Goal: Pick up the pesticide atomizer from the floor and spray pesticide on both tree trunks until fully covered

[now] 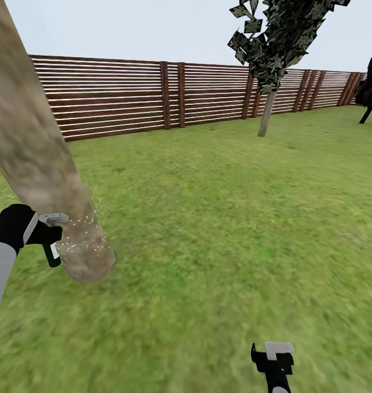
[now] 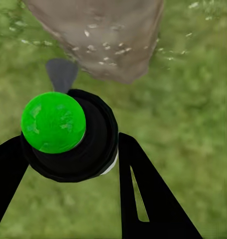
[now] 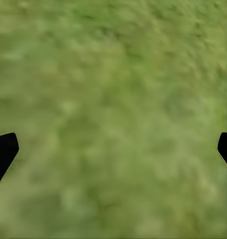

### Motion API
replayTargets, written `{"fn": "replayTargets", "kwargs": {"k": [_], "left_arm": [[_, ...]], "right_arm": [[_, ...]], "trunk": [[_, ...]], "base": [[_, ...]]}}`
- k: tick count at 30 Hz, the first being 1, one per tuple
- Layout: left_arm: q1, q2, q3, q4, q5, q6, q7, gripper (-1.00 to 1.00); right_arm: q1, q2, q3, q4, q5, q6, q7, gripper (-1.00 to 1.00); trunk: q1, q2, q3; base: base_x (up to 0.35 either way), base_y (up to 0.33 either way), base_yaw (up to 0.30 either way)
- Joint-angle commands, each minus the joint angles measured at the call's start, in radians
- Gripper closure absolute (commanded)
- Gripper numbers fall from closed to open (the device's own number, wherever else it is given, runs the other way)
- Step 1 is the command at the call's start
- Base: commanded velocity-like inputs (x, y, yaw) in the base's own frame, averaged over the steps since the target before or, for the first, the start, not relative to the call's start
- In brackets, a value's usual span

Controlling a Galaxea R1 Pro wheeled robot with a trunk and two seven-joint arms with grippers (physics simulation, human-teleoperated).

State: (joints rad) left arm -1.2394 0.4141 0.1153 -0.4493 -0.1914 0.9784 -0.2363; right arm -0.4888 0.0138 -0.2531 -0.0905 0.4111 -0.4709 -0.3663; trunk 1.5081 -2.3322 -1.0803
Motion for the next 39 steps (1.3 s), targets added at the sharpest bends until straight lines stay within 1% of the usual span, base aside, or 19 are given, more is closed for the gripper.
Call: {"fn": "replayTargets", "kwargs": {"k": [1, 7, 13, 17, 18, 20, 24, 32, 33, 35, 39], "left_arm": [[0.000, 0.000, 0.000, 0.000, 0.000, 0.000, 0.000, 1.00], [0.000, 0.000, -0.002, 0.000, -0.001, 0.000, 0.000, 1.00], [0.000, 0.001, 0.000, 0.002, -0.002, 0.000, 0.000, 1.00], [0.002, 0.002, 0.001, 0.015, -0.003, -0.002, 0.001, 1.00], [0.011, 0.002, 0.002, 0.018, 0.001, -0.004, 0.000, 1.00], [0.049, 0.000, 0.005, 0.011, 0.002, -0.011, 0.000, 1.00], [0.107, 0.000, 0.010, 0.009, 0.003, -0.019, 0.000, 1.00], [0.120, -0.004, 0.012, 0.017, 0.005, -0.026, 0.006, 1.00], [0.148, -0.005, 0.012, 0.018, 0.006, -0.064, 0.008, 1.00], [0.161, -0.006, 0.013, 0.019, 0.006, -0.096, 0.011, 1.00], [0.166, -0.009, 0.014, 0.022, 0.007, -0.107, 0.012, 1.00]], "right_arm": [[0.000, 0.000, 0.000, 0.000, 0.000, 0.000, 0.000, -1.00], [0.000, 0.000, 0.000, 0.000, 0.000, 0.000, 0.000, -1.00], [0.000, 0.000, 0.000, 0.000, 0.000, 0.000, 0.000, -1.00], [0.000, 0.001, 0.000, 0.000, 0.000, 0.000, 0.000, -1.00], [0.000, 0.001, 0.001, 0.000, 0.000, 0.000, 0.000, -1.00], [0.001, 0.002, 0.001, 0.000, 0.000, 0.000, 0.001, -1.00], [0.000, 0.003, 0.001, 0.000, 0.000, 0.000, 0.001, -1.00], [0.000, 0.004, 0.001, 0.000, 0.000, 0.000, 0.001, -1.00], [0.000, 0.004, 0.001, 0.000, 0.000, 0.000, 0.001, -1.00], [0.000, 0.004, 0.001, 0.000, 0.000, 0.000, 0.001, -1.00], [0.000, 0.004, 0.001, 0.000, 0.000, 0.000, 0.001, -1.00]], "trunk": [[0.000, 0.000, 0.000], [0.000, 0.000, 0.000], [0.000, 0.000, 0.000], [0.000, 0.000, 0.000], [0.000, 0.000, 0.000], [0.000, 0.000, 0.000], [0.000, 0.000, 0.000], [0.000, 0.000, 0.000], [0.000, 0.000, 0.000], [0.000, 0.000, 0.000], [0.000, 0.000, 0.000]], "base": [[0.001, -0.256, 0.000], [-0.065, -0.271, 0.000], [0.132, -0.251, 0.000], [0.017, -0.270, 0.000], [0.002, -0.273, 0.006], [0.000, -0.273, 0.120], [0.030, -0.273, 0.256], [0.196, -0.222, 0.277], [0.235, -0.191, 0.238], [0.234, -0.192, 0.099], [0.147, -0.232, 0.016]]}}
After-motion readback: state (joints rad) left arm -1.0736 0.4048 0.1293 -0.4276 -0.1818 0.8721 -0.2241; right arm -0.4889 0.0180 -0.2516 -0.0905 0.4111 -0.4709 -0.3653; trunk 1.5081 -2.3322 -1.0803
